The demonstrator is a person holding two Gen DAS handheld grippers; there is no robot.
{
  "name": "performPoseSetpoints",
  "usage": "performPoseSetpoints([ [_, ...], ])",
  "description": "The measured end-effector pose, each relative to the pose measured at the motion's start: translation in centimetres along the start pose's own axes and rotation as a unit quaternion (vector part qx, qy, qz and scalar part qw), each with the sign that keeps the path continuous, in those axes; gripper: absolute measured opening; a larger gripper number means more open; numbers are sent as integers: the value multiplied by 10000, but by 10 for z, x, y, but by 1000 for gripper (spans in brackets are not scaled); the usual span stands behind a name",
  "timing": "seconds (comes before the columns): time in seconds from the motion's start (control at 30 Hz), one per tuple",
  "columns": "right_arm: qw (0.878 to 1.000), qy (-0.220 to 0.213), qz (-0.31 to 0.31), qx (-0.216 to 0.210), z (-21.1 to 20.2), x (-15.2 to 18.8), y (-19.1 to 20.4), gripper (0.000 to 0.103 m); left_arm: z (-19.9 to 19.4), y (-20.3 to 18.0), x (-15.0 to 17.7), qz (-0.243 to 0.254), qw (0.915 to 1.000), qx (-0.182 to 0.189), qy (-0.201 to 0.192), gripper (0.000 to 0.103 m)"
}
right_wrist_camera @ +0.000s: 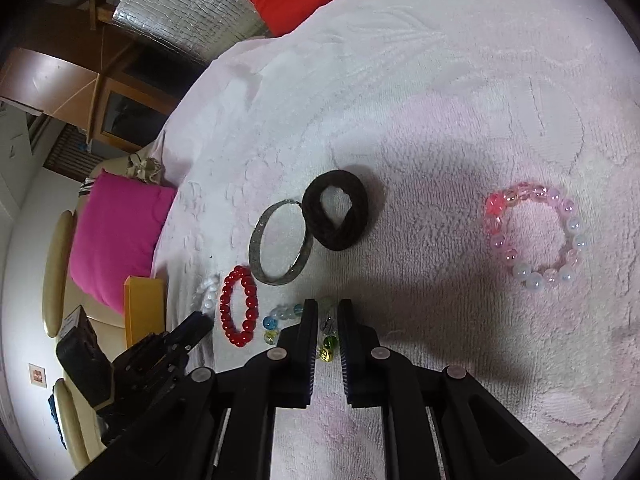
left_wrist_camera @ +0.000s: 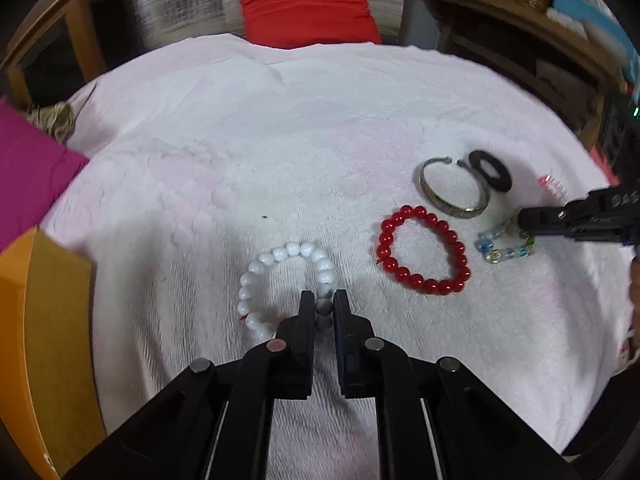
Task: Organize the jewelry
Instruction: 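Grasp the white bead bracelet with the left tool, then carry both bracelets into the orange box and open both tools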
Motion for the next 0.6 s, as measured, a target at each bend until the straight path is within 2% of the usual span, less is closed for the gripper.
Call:
performPoseSetpoints([
  [0.1, 10000, 5, 43, -81, 1, 0, 2, 24, -8, 3, 4, -117, 9996, 241, -91, 9],
  [0.17, 9999, -30, -50, -89, 1, 1, 7, 35, -12, 5, 7, -152, 9992, 335, -144, 9],
  [0.23, 9995, -142, -236, 162, 2, 4, 14, 35, -13, 4, 9, -132, 9993, 303, -189, 9],
  [0.3, 9966, -223, -499, 619, 6, 7, 23, 25, -18, 4, 12, -183, 9984, 469, -262, 9],
  [0.33, 9948, -247, -581, 798, 6, 7, 25, 12, -22, 4, 13, -202, 9979, 525, -308, 9],
  [0.37, 9933, -254, -632, 933, 8, 8, 26, 11, -26, 5, 13, -229, 9973, 589, -375, 9],
  [0.47, 9928, -386, -704, 893, 1, 10, 27, 11, -36, 8, 13, -329, 9950, 787, -511, 9],
  [0.6, 9922, -698, -912, 479, -18, 13, 34, 11, -47, 12, 14, -469, 9923, 935, -662, 9],
])
Point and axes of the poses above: each gripper's, at about its wrist camera, not at the fingertips, and z roughly the way its jaws point, y to its left, x to its underside, the point moved 3 cm from there along z, roughly the way its jaws point, and after that the axes turned 15 degrees about y, right-handed, at the moved point
